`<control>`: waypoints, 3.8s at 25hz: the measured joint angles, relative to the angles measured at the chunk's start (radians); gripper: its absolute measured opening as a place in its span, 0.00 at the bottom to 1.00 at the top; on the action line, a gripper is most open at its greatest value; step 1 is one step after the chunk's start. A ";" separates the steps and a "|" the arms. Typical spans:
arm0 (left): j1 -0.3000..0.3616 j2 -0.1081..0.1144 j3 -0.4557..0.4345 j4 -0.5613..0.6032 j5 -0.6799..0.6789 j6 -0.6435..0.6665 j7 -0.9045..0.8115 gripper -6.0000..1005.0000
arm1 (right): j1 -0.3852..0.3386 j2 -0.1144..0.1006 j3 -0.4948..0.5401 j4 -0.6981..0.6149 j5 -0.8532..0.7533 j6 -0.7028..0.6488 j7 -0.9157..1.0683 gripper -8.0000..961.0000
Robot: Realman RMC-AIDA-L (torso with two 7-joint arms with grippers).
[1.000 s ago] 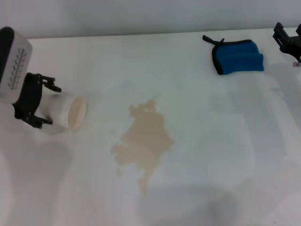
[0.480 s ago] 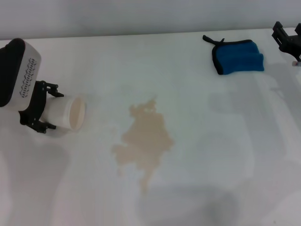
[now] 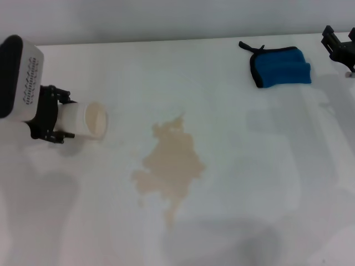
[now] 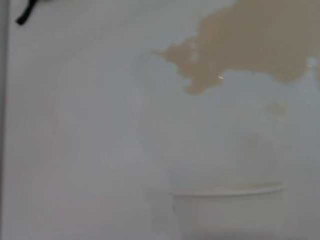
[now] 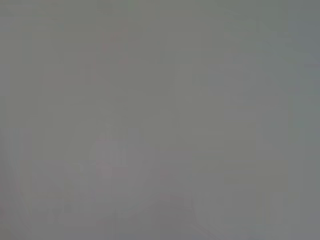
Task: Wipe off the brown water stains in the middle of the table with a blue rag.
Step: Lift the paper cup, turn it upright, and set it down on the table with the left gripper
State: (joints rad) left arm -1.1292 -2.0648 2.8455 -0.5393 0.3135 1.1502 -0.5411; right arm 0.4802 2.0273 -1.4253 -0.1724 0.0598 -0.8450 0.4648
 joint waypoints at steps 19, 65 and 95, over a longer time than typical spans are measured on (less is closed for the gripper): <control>0.280 0.002 -0.001 0.072 -0.848 0.112 0.118 0.65 | 0.010 -0.006 0.032 -0.010 0.000 -0.004 -0.008 0.71; 0.552 -0.021 -0.005 0.640 -1.555 -0.355 0.383 0.64 | 0.015 -0.010 0.032 -0.013 0.000 0.004 -0.004 0.71; 0.566 -0.025 -0.004 0.739 -1.511 -0.387 0.476 0.69 | 0.023 -0.007 0.032 -0.012 0.000 0.006 -0.001 0.71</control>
State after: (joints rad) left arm -0.5633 -2.0894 2.8414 0.1993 -1.1973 0.7635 -0.0647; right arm 0.5031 2.0203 -1.3929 -0.1840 0.0599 -0.8394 0.4633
